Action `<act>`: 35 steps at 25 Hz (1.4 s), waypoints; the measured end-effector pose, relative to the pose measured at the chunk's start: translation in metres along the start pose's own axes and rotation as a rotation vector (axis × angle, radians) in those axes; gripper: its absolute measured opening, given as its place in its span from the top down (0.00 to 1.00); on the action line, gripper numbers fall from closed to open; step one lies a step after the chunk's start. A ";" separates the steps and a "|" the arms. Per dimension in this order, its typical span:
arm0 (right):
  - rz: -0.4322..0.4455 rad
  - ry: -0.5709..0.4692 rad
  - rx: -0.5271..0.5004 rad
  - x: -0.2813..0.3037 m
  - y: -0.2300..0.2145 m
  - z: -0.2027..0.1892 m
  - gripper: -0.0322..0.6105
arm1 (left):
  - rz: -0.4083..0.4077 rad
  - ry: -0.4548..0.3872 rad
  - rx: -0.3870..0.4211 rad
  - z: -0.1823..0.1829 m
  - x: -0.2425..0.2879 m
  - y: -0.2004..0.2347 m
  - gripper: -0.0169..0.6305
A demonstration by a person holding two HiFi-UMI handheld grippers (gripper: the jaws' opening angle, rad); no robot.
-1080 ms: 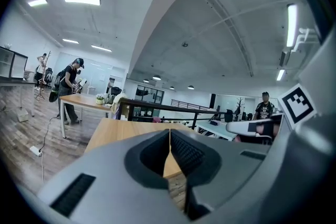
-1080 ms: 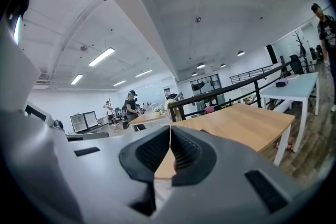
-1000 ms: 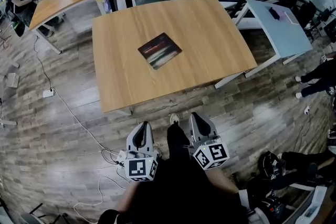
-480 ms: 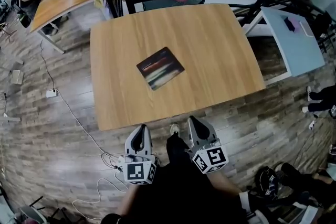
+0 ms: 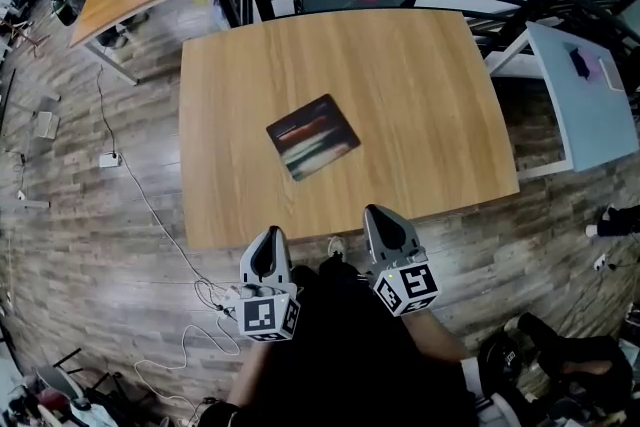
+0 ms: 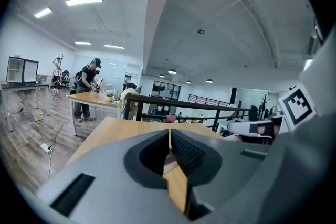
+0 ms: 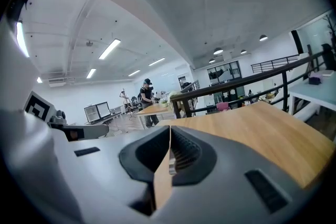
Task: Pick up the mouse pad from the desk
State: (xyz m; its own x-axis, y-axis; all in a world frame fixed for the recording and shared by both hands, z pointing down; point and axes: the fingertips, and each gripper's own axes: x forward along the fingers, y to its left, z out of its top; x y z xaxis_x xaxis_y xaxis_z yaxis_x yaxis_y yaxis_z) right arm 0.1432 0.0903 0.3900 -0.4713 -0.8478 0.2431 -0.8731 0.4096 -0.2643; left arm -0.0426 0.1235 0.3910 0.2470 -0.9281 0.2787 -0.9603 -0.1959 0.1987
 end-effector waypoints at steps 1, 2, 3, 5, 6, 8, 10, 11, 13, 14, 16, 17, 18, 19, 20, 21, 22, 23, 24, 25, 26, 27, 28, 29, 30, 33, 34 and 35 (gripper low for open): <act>0.001 0.007 0.008 0.003 -0.002 -0.003 0.90 | 0.009 0.007 0.000 -0.002 0.001 0.002 0.93; 0.002 0.014 0.018 0.006 -0.005 -0.006 0.90 | 0.018 0.013 0.001 -0.004 0.003 0.004 0.93; 0.003 0.022 0.026 0.010 -0.007 -0.008 0.90 | 0.026 0.017 0.000 -0.005 0.006 0.006 0.93; 0.009 0.035 0.034 0.019 -0.011 -0.010 0.90 | 0.039 0.024 -0.005 -0.006 0.015 0.009 0.93; 0.012 0.040 0.035 0.023 -0.013 -0.009 0.90 | 0.043 0.031 -0.008 -0.007 0.020 0.010 0.93; 0.012 0.048 0.033 0.032 -0.018 -0.009 0.90 | 0.042 0.048 -0.017 -0.011 0.031 0.012 0.93; 0.013 0.054 0.035 0.044 -0.023 -0.010 0.90 | 0.038 0.065 -0.027 -0.015 0.044 0.015 0.93; 0.012 0.058 0.034 0.051 -0.025 -0.010 0.90 | 0.036 0.072 -0.030 -0.017 0.050 0.017 0.93; 0.010 0.067 0.035 0.064 -0.030 -0.012 0.90 | 0.032 0.089 -0.032 -0.022 0.064 0.022 0.93; 0.008 0.072 0.039 0.070 -0.031 -0.015 0.90 | 0.029 0.099 -0.035 -0.024 0.070 0.026 0.93; 0.004 0.088 0.043 0.083 -0.034 -0.019 0.90 | 0.021 0.121 -0.043 -0.028 0.083 0.032 0.93; 0.002 0.097 0.044 0.090 -0.036 -0.022 0.90 | 0.018 0.132 -0.046 -0.031 0.090 0.036 0.93; -0.002 0.107 0.045 0.098 -0.038 -0.024 0.90 | 0.015 0.144 -0.049 -0.034 0.097 0.040 0.93; -0.006 0.118 0.047 0.105 -0.040 -0.027 0.90 | 0.014 0.158 -0.052 -0.038 0.104 0.043 0.93; -0.011 0.129 0.050 0.112 -0.043 -0.031 0.90 | 0.012 0.173 -0.055 -0.043 0.111 0.047 0.93; -0.015 0.140 0.054 0.118 -0.046 -0.034 0.90 | 0.010 0.187 -0.058 -0.048 0.118 0.050 0.93; -0.019 0.152 0.057 0.125 -0.049 -0.038 0.90 | 0.007 0.202 -0.062 -0.052 0.125 0.053 0.93; -0.021 0.164 0.058 0.131 -0.052 -0.042 0.90 | 0.005 0.216 -0.067 -0.057 0.132 0.057 0.93; -0.021 0.177 0.058 0.138 -0.055 -0.046 0.90 | 0.003 0.229 -0.074 -0.062 0.139 0.061 0.92; -0.022 0.191 0.056 0.146 -0.058 -0.051 0.90 | 0.003 0.241 -0.083 -0.067 0.146 0.065 0.92; -0.026 0.206 0.053 0.154 -0.062 -0.056 0.90 | 0.001 0.255 -0.097 -0.072 0.153 0.069 0.92; -0.032 0.220 0.049 0.162 -0.067 -0.061 0.90 | -0.006 0.271 -0.115 -0.079 0.161 0.072 0.91; -0.040 0.235 0.046 0.168 -0.072 -0.067 0.89 | -0.016 0.289 -0.135 -0.087 0.167 0.074 0.88; -0.048 0.252 0.044 0.174 -0.076 -0.075 0.89 | -0.026 0.307 -0.156 -0.095 0.172 0.077 0.84; -0.052 0.271 0.048 0.178 -0.078 -0.083 0.89 | -0.032 0.321 -0.173 -0.102 0.175 0.080 0.79; -0.048 0.311 0.070 0.193 -0.086 -0.099 0.79 | -0.032 0.354 -0.185 -0.116 0.187 0.089 0.78; -0.051 0.323 0.069 0.200 -0.089 -0.104 0.75 | -0.036 0.365 -0.186 -0.119 0.194 0.091 0.78; -0.054 0.337 0.065 0.205 -0.093 -0.110 0.74 | -0.042 0.378 -0.189 -0.124 0.200 0.092 0.76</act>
State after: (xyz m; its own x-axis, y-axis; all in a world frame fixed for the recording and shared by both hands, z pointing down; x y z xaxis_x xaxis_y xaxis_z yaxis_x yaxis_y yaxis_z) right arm 0.1143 -0.0850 0.5669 -0.4486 -0.7046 0.5498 -0.8934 0.3357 -0.2986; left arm -0.0653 -0.0409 0.5815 0.3491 -0.7323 0.5847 -0.9164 -0.1365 0.3762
